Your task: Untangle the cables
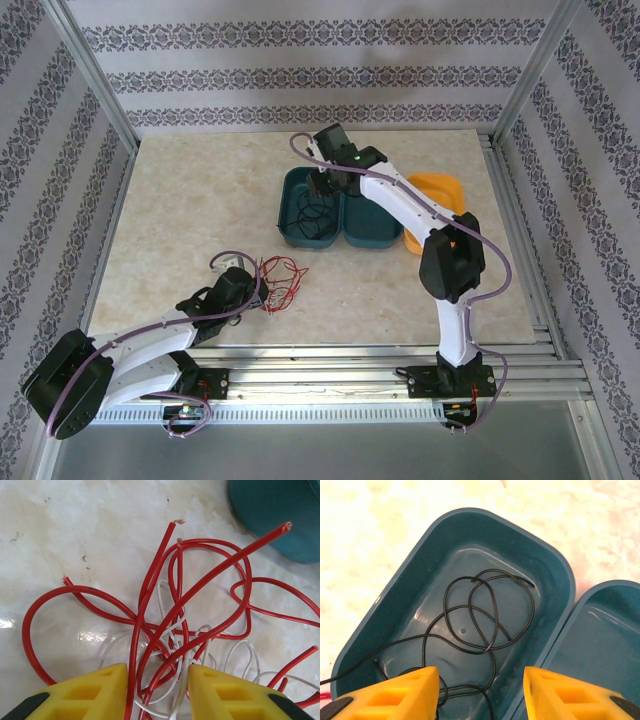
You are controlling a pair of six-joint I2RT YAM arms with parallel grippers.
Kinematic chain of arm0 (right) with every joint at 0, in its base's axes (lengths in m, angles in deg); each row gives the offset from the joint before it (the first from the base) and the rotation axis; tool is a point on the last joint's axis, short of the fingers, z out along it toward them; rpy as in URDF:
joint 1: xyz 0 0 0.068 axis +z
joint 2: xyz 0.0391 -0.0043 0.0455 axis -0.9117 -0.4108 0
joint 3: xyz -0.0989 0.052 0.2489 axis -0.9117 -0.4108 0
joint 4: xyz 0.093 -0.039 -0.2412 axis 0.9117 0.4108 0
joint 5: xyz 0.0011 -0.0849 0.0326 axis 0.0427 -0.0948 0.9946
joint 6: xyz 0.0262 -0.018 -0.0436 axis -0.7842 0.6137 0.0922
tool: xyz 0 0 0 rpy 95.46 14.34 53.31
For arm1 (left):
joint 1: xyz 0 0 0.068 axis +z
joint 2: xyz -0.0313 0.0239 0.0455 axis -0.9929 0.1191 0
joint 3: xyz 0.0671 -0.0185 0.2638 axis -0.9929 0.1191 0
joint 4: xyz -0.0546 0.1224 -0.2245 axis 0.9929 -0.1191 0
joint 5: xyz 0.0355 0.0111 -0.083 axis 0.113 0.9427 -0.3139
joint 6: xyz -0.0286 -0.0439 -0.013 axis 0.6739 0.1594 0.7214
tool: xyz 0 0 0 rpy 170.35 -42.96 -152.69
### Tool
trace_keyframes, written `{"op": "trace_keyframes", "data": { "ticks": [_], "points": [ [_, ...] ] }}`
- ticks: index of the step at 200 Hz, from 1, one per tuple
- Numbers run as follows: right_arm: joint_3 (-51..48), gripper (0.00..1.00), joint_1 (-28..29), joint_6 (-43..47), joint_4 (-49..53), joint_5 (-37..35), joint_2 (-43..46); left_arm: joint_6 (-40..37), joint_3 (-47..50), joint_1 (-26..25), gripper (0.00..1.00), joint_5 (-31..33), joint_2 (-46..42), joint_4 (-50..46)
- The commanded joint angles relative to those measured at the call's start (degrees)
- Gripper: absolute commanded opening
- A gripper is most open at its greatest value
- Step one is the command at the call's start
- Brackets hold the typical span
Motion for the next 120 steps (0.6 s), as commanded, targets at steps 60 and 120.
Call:
{"op": "trace_keyframes", "data": {
  "ticks": [60, 120],
  "points": [
    [3.7, 0.41, -0.5, 0.7, 1.2, -5.1, -8.9, 0.1, 0.3, 0.7, 0.36, 0.3, -0.7, -1.9],
    [9.2, 0.42, -1.2, 1.4, 2.8, -4.5, -15.2, 0.3, 0.1, 0.7, 0.36, 1.0, -1.0, -2.8]
  ]
}}
